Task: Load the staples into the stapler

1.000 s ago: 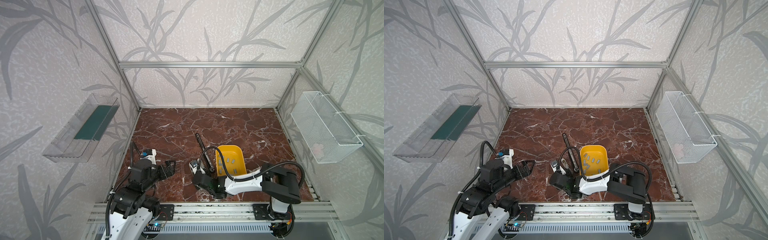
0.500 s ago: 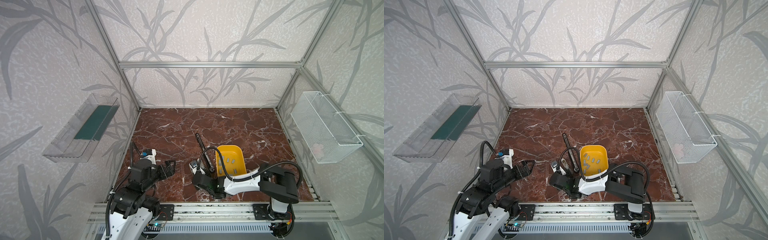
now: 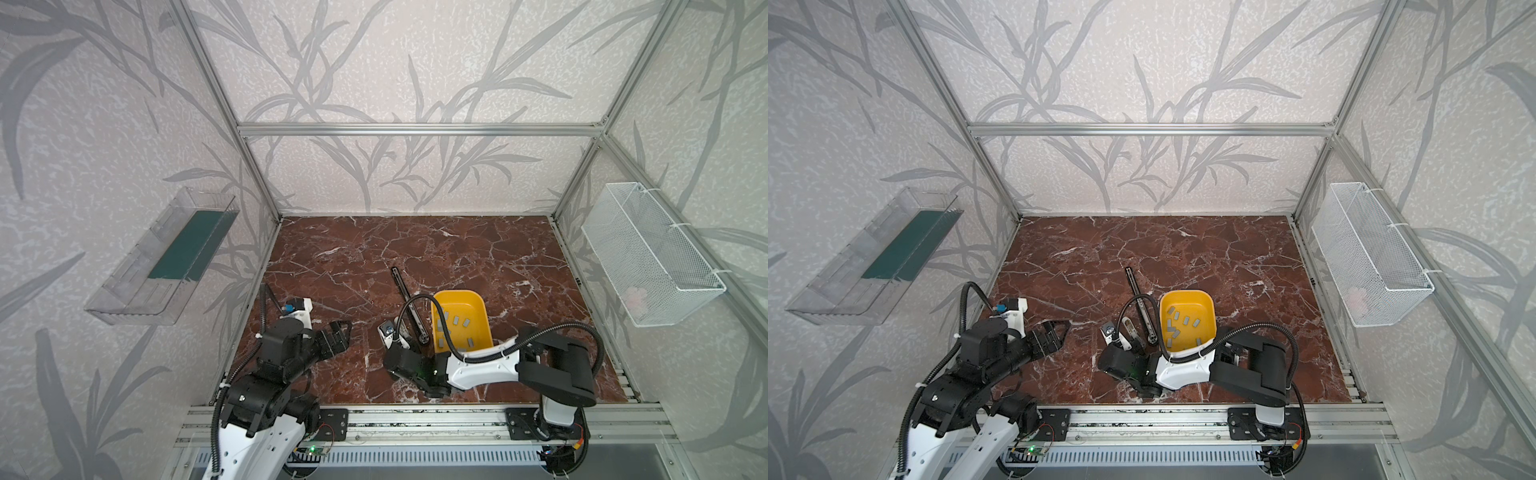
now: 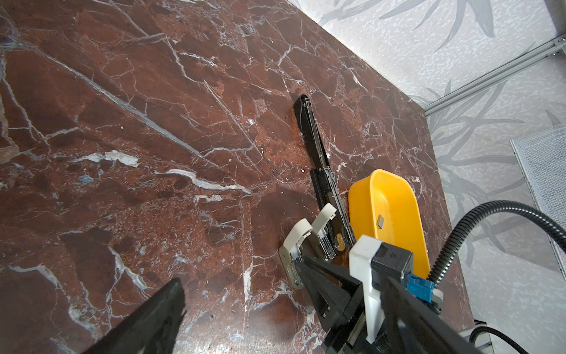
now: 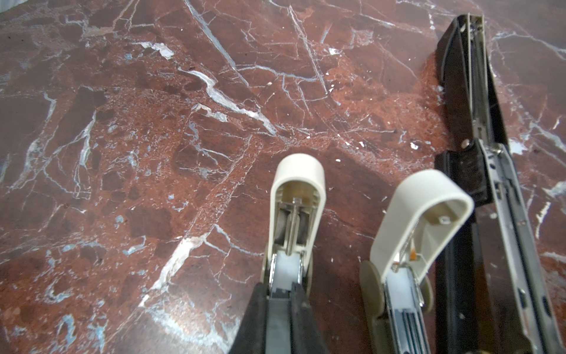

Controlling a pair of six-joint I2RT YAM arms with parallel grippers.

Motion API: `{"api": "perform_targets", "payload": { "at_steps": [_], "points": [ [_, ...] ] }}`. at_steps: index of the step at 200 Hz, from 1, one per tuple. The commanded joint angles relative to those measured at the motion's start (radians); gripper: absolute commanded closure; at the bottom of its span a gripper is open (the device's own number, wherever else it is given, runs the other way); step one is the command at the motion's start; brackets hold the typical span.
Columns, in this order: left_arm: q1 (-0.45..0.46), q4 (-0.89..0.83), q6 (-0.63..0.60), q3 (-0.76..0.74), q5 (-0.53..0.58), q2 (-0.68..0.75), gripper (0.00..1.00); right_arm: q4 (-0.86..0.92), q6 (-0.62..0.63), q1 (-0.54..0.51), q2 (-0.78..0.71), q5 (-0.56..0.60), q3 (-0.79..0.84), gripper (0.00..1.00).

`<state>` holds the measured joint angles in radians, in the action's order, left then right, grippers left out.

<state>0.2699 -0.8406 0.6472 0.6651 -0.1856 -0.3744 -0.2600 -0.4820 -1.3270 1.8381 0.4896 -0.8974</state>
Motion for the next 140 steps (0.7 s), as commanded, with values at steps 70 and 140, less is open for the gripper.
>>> {"api": "perform_targets", "payload": {
  "at_steps": [70, 140],
  "points": [
    [-0.005, 0.0, 0.005, 0.004, -0.002, 0.008, 0.0, 0.031, -0.056, -0.008, 0.012, 0.03, -0.012, 1.0],
    [-0.005, 0.001, 0.007, 0.004, -0.001, 0.006, 0.0, 0.031, -0.093, -0.019, 0.004, 0.051, 0.012, 1.0]
  ]
}}
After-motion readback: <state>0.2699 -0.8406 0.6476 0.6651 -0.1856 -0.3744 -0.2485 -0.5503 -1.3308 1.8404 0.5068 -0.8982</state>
